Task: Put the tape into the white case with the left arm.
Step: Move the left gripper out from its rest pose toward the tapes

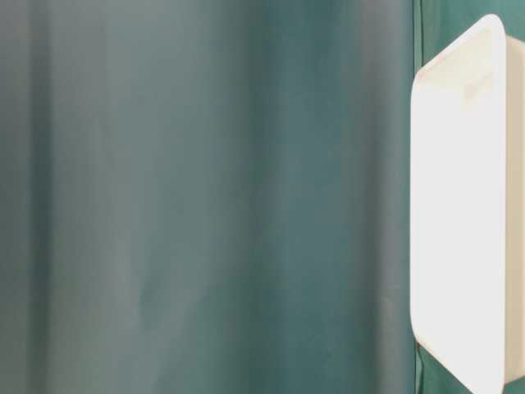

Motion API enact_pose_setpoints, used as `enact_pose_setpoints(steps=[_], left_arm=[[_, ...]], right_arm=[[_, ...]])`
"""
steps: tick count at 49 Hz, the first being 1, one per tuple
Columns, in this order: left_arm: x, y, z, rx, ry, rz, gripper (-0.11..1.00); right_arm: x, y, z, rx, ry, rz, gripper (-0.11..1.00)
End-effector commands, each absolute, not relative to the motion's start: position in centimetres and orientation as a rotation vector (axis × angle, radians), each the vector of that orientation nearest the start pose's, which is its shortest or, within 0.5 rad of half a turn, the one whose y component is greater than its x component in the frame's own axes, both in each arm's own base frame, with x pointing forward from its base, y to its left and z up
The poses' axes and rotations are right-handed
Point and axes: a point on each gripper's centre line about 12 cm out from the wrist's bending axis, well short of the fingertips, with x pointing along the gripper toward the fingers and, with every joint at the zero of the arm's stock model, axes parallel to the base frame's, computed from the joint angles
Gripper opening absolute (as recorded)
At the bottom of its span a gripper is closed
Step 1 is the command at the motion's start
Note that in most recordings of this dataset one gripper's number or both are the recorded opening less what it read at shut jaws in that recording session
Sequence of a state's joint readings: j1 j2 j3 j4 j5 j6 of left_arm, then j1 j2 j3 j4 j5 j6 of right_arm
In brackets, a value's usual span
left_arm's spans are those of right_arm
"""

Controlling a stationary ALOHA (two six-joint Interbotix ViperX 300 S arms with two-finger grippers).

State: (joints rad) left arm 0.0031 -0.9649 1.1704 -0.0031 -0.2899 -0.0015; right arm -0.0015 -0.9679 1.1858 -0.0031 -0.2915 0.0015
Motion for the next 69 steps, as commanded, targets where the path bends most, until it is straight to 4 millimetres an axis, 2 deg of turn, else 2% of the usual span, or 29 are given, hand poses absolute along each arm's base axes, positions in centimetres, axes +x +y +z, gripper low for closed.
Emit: enact_pose_setpoints(steps=[1, 3, 8, 13, 21, 34, 37, 40, 49, 53, 56, 69], left_arm=[[19.8, 0.1, 29.1, -0.031, -0.083, 0.009, 0.24], [19.7, 0.1, 29.0, -0.033, -0.084, 0.007, 0.21], [19.6, 0.0, 28.9, -0.033, -0.083, 0.002, 0.03], [19.8, 0.0, 28.2, -0.033, -0.047, 0.002, 0.01], [20.1, -0.1, 28.1, -0.033, -0.035, 0.000, 0.01], [20.2, -0.1, 28.4, -0.028, -0.044, 0.000, 0.01], [20.2, -0.1, 28.4, -0.021, -0.041, -0.002, 0.08], [20.1, -0.1, 28.3, -0.011, -0.041, 0.000, 0.22], [20.2, -0.1, 28.4, -0.004, -0.043, -0.001, 0.76], [20.1, -0.1, 28.5, -0.004, -0.047, -0.002, 0.94], [20.2, -0.1, 28.6, -0.007, -0.049, -0.002, 1.00], [20.7, -0.1, 29.0, -0.012, 0.023, -0.004, 1.00]], right_arm=[[19.8, -0.2, 29.0, 0.003, -0.075, -0.007, 0.24], [19.6, -0.2, 28.6, 0.000, -0.072, -0.008, 0.22], [19.0, -0.2, 28.4, 0.004, -0.089, -0.008, 0.02], [18.3, -0.2, 28.4, 0.006, -0.118, -0.008, -0.08], [17.4, -0.2, 28.0, 0.006, -0.133, -0.008, -0.10], [17.6, -0.2, 27.0, 0.006, -0.098, -0.008, -0.10], [17.7, -0.2, 26.9, 0.006, -0.092, -0.010, -0.10], [17.7, -0.2, 26.8, 0.004, -0.089, -0.008, -0.10], [17.6, -0.2, 26.6, 0.006, -0.084, -0.008, -0.10], [17.6, -0.2, 26.5, 0.006, -0.081, -0.008, -0.10], [17.6, -0.2, 26.4, 0.006, -0.078, -0.008, -0.10], [17.5, -0.2, 24.6, 0.006, 0.002, -0.009, -0.10]])
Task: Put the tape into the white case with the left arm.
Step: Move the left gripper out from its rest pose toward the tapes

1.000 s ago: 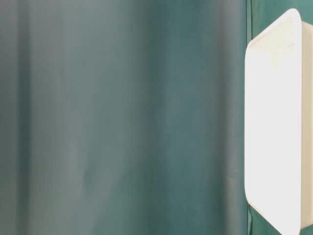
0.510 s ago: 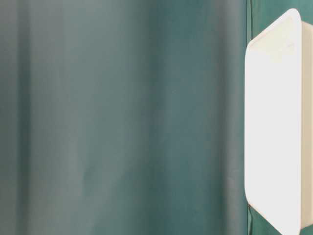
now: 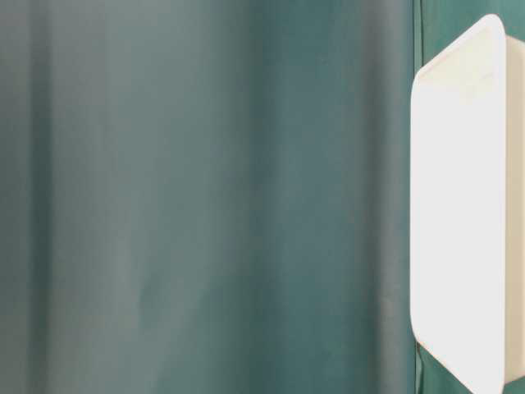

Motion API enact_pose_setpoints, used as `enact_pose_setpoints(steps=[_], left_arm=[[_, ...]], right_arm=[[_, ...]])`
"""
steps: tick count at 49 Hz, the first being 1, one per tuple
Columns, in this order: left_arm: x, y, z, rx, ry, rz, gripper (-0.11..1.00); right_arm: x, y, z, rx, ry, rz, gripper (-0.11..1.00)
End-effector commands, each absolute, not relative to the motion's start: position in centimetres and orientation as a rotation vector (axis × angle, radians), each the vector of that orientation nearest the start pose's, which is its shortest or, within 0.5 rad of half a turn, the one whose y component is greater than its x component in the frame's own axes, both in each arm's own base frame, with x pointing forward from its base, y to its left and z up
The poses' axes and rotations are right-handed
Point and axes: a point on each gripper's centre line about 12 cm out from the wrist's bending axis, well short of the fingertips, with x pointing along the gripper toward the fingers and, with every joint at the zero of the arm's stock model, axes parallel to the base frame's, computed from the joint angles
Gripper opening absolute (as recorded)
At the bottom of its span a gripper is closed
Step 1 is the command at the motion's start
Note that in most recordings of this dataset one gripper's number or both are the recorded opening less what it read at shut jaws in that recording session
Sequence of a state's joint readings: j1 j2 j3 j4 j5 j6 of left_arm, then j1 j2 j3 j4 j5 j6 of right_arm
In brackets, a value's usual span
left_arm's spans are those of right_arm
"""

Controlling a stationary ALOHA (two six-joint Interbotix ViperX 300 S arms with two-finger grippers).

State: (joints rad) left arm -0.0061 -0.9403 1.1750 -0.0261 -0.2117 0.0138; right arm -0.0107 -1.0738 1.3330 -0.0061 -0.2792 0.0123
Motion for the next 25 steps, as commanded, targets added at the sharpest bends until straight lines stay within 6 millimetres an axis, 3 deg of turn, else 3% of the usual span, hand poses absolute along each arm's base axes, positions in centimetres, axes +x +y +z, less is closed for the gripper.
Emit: enact_pose_setpoints(steps=[1, 25], left_arm=[[20.8, -0.1, 29.1, -0.012, 0.029, -0.004, 1.00], [21.5, -0.2, 29.1, -0.015, 0.130, -0.007, 1.00]], right_arm=[[17.4, -0.2, 24.4, 0.003, 0.012, -0.008, -0.10], [15.9, -0.2, 18.2, 0.008, 0.371, -0.012, -0.10]])
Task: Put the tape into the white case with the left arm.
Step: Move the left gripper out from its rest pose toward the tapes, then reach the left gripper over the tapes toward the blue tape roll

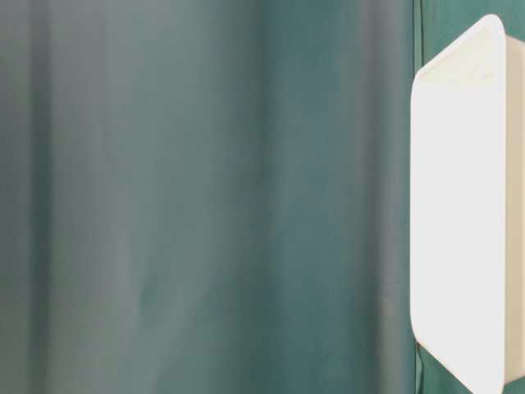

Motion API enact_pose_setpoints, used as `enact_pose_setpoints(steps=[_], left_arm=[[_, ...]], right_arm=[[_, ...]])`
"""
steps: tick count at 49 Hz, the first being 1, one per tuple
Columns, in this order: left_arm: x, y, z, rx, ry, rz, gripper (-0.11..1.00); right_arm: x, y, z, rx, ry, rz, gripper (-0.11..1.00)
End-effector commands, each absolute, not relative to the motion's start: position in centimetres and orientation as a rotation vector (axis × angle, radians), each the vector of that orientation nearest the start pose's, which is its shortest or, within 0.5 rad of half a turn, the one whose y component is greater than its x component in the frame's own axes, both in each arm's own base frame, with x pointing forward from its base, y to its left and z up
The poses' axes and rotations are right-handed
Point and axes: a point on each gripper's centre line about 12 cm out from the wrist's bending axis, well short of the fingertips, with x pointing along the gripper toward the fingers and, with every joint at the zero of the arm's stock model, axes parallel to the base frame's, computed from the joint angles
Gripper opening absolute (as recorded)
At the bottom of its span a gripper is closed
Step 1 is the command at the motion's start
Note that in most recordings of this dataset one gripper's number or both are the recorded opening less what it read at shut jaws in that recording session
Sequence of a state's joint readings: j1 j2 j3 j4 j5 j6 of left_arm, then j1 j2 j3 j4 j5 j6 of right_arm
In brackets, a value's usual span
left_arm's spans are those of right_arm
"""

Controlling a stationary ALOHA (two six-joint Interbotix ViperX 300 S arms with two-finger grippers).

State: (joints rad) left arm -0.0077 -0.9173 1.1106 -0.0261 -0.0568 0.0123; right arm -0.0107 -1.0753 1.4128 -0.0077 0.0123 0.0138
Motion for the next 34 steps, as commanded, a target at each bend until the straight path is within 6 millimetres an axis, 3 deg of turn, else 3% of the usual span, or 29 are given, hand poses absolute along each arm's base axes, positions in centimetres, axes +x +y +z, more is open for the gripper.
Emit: enact_pose_setpoints(steps=[1, 23, 34], left_arm=[[21.6, -0.2, 29.1, -0.014, 0.140, -0.009, 1.00], [25.0, -0.4, 25.5, -0.080, 0.628, 0.006, 1.00], [26.7, -0.6, 24.6, -0.086, 0.737, 0.004, 1.00]], right_arm=[[15.8, -0.2, 18.1, 0.008, 0.379, -0.012, -0.10], [15.5, -0.2, 18.0, 0.008, 0.380, -0.012, -0.10], [15.4, -0.2, 17.8, 0.010, 0.383, -0.013, -0.10]])
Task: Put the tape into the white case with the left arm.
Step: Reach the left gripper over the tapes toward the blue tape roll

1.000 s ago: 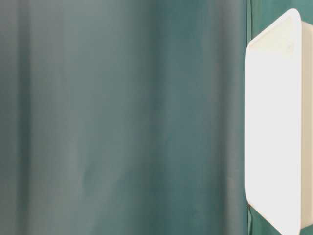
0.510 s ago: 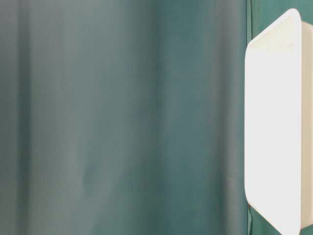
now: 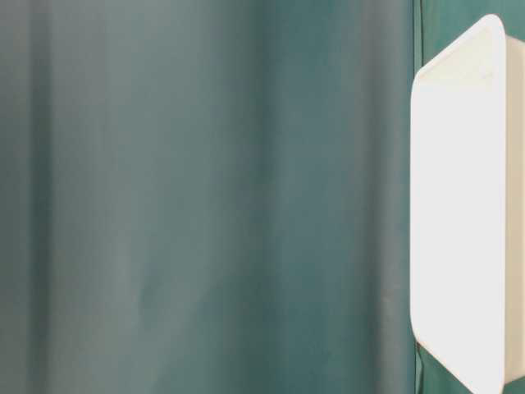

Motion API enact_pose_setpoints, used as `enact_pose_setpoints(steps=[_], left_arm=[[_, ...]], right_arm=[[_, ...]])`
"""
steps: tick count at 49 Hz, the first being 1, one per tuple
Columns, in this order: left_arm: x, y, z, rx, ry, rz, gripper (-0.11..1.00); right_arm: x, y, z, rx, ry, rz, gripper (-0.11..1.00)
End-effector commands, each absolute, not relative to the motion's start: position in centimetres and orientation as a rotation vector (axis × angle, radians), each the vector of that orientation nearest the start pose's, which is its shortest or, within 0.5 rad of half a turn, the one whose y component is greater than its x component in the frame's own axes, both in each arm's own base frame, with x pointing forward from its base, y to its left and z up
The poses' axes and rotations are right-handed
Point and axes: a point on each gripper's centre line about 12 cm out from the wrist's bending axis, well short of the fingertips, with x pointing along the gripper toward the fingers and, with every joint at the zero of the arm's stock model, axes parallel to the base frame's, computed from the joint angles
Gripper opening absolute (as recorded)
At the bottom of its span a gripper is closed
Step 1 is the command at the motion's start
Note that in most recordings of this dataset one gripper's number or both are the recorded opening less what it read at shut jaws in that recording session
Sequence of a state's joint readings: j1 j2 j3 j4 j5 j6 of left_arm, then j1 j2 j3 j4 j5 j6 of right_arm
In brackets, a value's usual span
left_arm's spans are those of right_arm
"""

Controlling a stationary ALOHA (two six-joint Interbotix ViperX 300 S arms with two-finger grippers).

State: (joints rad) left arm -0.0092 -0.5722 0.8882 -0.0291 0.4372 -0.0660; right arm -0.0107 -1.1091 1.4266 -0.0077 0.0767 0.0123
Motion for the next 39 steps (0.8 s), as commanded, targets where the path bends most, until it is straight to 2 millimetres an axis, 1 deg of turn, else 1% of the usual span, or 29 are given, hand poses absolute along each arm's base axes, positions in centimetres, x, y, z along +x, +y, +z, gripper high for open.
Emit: enact_pose_setpoints(steps=[1, 12, 18, 23, 35, 39], left_arm=[[26.8, -0.7, 24.6, -0.085, 0.740, 0.003, 1.00], [26.9, -1.2, 24.1, -0.080, 0.753, -0.014, 1.00], [27.1, -2.1, 24.0, -0.065, 0.737, -0.046, 1.00], [27.4, -3.3, 24.0, -0.039, 0.729, -0.090, 1.00], [27.4, -6.1, 22.3, 0.020, 0.783, -0.186, 0.99], [27.3, -7.3, 22.2, 0.036, 0.786, -0.225, 0.99]], right_arm=[[15.4, -0.2, 17.9, 0.010, 0.380, -0.014, -0.10], [15.4, -0.2, 17.8, 0.010, 0.383, -0.014, -0.10], [15.4, -0.2, 17.7, 0.008, 0.385, -0.012, -0.10], [15.4, -0.2, 17.7, 0.010, 0.385, -0.013, -0.10], [15.4, -0.2, 17.7, 0.010, 0.385, -0.013, -0.10], [15.4, -0.2, 17.7, 0.010, 0.385, -0.014, -0.10]])
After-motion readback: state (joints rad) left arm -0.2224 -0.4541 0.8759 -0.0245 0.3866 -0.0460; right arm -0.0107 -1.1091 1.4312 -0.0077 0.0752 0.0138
